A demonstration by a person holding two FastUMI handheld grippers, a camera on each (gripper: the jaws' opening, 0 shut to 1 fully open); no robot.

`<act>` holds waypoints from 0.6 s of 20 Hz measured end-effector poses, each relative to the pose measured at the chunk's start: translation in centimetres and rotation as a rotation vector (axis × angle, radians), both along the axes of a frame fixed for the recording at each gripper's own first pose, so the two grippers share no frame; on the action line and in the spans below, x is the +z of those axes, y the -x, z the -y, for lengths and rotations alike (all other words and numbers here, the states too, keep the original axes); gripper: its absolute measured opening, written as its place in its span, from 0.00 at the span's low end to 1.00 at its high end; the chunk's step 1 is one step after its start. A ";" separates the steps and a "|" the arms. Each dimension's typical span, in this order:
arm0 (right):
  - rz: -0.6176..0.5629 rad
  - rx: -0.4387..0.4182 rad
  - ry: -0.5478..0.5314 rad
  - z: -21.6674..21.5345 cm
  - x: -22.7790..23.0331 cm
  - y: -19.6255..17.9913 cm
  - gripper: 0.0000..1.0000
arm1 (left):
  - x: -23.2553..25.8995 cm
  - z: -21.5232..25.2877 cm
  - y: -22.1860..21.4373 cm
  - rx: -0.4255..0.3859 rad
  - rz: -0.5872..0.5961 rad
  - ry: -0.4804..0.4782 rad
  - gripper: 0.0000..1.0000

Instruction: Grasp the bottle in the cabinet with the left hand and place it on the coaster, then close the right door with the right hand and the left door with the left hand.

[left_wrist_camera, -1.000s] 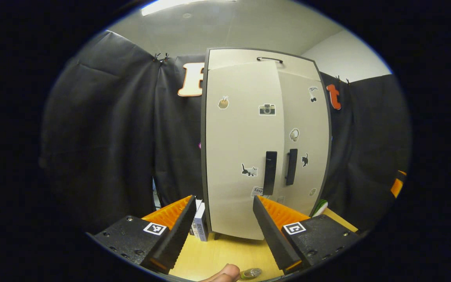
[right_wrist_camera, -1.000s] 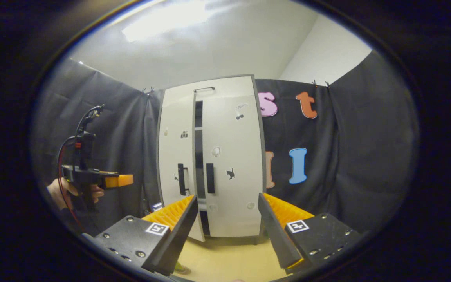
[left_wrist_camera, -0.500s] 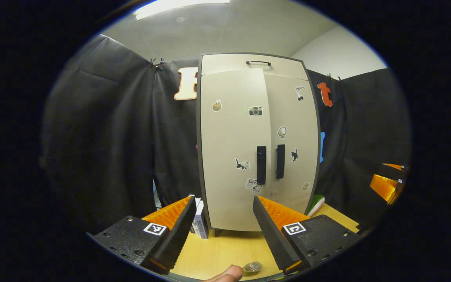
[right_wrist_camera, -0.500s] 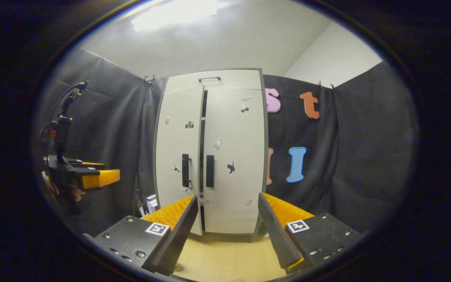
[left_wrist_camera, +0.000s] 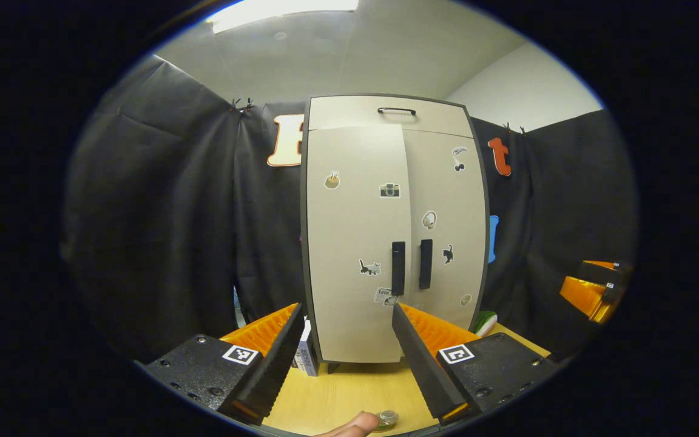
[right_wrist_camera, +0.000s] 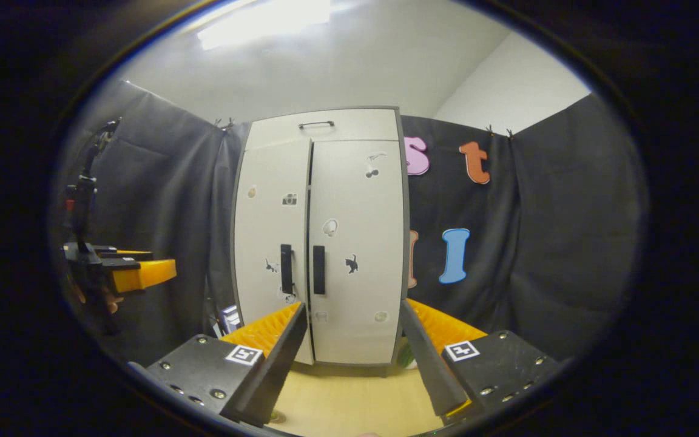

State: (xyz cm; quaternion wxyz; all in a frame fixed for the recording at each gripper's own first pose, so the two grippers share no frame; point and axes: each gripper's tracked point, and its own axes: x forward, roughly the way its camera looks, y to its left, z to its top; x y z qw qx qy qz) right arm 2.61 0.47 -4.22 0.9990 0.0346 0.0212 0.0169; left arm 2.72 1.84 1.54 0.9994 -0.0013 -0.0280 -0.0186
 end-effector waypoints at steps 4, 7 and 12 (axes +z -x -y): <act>-0.005 -0.002 0.011 -0.3 0.0 -0.1 0.94 | -0.4 -0.5 0.8 -0.020 -0.001 -0.007 0.93; -0.002 0.035 -0.004 -1.6 0.0 -0.1 0.89 | -0.2 -0.4 1.1 -0.035 0.017 -0.032 0.93; 0.034 0.077 -0.013 -3.4 1.2 0.0 0.94 | 1.0 -0.3 1.7 -0.064 0.061 -0.002 0.92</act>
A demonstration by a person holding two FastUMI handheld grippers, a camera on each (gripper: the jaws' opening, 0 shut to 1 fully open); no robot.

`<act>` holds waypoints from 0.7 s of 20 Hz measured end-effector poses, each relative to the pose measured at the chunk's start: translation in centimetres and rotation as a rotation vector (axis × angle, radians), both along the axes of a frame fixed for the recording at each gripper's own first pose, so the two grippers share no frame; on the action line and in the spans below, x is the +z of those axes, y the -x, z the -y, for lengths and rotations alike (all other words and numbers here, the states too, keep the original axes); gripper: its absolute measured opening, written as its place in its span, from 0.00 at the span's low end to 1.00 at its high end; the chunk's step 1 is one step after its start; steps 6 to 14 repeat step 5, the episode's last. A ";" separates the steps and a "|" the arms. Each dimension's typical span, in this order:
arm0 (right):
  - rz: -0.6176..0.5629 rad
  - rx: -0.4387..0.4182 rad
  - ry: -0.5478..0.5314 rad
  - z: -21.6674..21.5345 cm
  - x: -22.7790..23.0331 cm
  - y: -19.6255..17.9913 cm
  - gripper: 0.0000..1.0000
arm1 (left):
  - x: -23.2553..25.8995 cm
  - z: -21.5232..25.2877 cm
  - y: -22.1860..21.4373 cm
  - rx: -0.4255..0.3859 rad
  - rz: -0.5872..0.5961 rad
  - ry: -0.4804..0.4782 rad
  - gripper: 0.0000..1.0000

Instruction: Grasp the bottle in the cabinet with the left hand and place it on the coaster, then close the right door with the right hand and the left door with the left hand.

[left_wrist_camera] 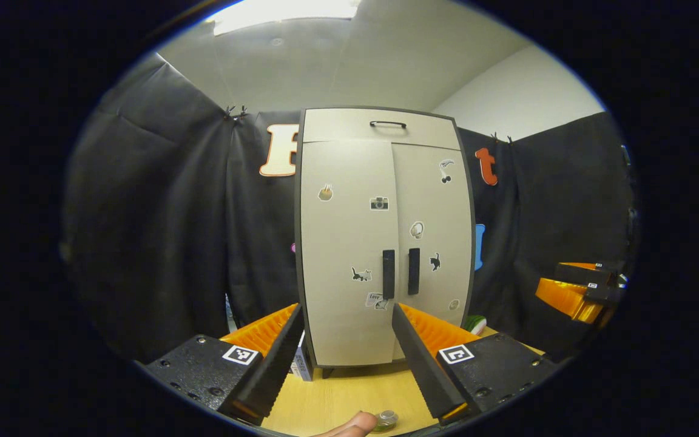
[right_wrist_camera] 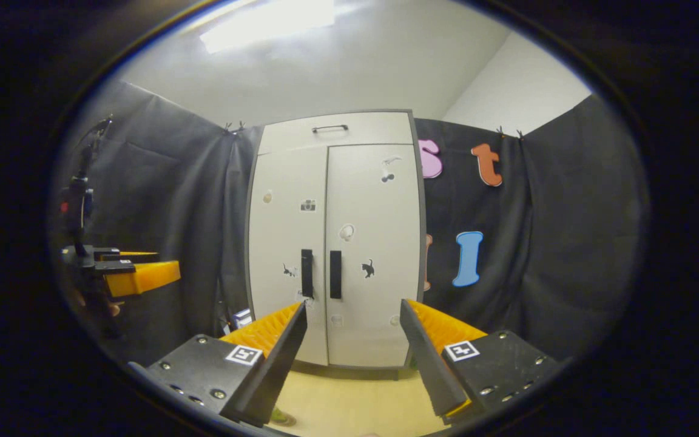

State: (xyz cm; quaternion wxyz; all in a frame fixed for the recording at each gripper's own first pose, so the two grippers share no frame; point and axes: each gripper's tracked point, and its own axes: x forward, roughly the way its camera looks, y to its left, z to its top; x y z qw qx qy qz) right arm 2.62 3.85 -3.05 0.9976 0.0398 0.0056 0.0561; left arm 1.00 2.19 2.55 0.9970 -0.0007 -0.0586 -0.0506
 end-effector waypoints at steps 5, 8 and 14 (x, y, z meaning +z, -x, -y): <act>0.010 0.001 -0.017 -0.8 0.9 0.0 0.94 | -0.3 -2.0 0.1 0.030 -0.019 0.027 0.93; 0.010 0.001 -0.017 -0.8 0.9 0.0 0.94 | -0.3 -2.0 0.1 0.030 -0.019 0.027 0.93; 0.010 0.001 -0.017 -0.8 0.9 0.0 0.94 | -0.3 -2.0 0.1 0.030 -0.019 0.027 0.93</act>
